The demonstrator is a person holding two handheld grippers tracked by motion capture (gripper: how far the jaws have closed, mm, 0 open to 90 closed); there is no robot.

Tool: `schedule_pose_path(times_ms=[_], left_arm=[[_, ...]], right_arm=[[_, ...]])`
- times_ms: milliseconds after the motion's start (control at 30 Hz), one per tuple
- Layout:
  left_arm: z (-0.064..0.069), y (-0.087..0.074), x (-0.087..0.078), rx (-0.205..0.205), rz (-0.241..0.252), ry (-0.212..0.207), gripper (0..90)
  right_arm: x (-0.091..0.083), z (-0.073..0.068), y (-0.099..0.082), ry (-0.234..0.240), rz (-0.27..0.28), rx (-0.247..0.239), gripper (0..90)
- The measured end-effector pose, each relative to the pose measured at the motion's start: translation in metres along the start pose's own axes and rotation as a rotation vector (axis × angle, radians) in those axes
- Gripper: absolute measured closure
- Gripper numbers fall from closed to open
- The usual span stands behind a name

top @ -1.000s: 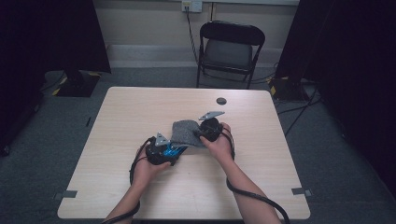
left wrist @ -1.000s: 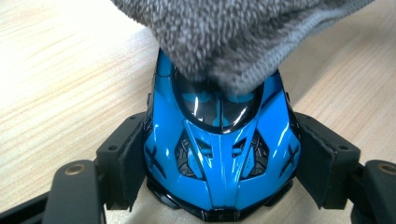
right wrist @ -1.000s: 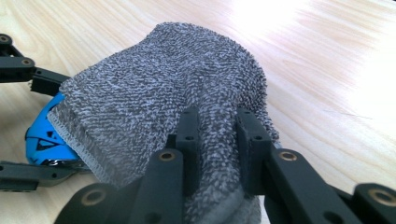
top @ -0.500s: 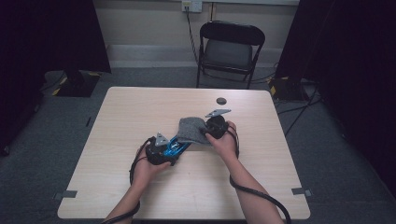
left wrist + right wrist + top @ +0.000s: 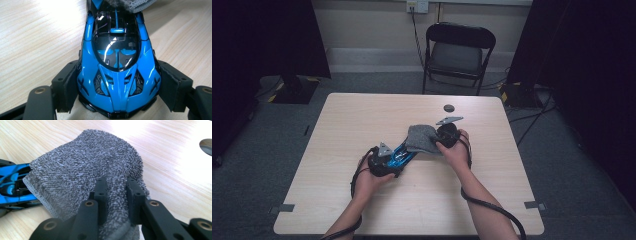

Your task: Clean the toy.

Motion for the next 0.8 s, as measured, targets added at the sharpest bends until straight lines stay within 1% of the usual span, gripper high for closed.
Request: schedule_pose_path(times_ms=[33,200,800], left_arm=[[0.000,0.000,0.000,0.000,0.000,0.000,26.0],[0.000,0.000,0.000,0.000,0.000,0.000,26.0],[0.000,0.000,0.000,-0.001,0.001,0.001,26.0]], right_arm=[[0.000,0.001,-0.001,-0.002,-0.002,0.006,73.7],[-0.002,0.007,-0.005,-0.010,-0.004,0.007,73.7],[-0.010,0.021,-0.021,-0.016,-0.009,0.029,73.7]])
Point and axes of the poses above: each handheld gripper's, and its own axes: x roughly forward along the jaws, y roughly out of its top, z roughly to its right, the point moved 9 cm from there along x, roughly forward along the jaws, and after that the axes turned 5 degrees about z, right-handed, at the moved point
